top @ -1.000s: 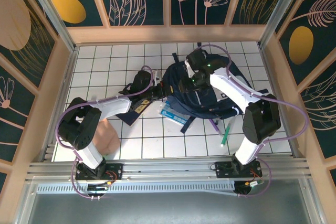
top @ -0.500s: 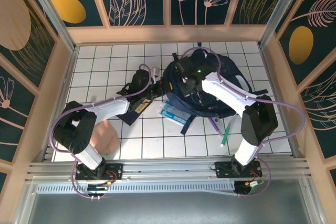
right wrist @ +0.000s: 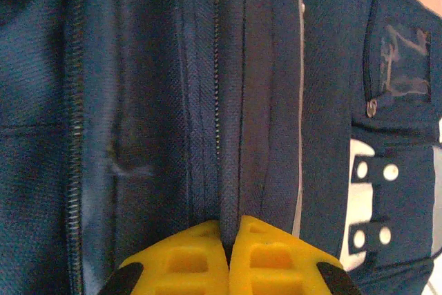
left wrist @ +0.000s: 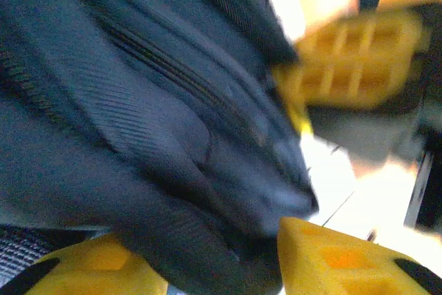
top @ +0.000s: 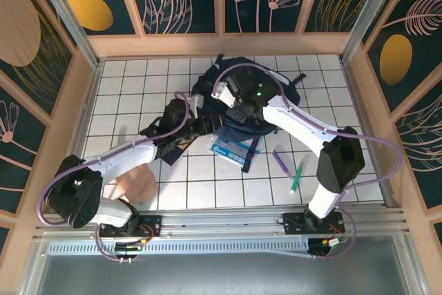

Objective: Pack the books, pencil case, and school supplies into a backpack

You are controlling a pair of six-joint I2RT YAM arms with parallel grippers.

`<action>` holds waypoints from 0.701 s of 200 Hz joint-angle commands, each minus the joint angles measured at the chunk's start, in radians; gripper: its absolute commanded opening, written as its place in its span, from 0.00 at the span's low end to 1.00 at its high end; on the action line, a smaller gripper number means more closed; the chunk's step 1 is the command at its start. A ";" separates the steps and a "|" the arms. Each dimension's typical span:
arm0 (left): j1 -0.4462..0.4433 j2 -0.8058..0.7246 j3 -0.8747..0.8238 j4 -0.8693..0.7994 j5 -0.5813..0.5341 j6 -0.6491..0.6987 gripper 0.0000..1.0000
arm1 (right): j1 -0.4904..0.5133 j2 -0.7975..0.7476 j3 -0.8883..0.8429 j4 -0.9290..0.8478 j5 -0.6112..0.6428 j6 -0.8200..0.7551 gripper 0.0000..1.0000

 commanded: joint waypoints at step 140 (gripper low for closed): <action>-0.010 -0.335 0.179 -0.404 -0.363 1.004 0.89 | -0.120 -0.236 -0.269 0.420 -0.594 -0.787 0.00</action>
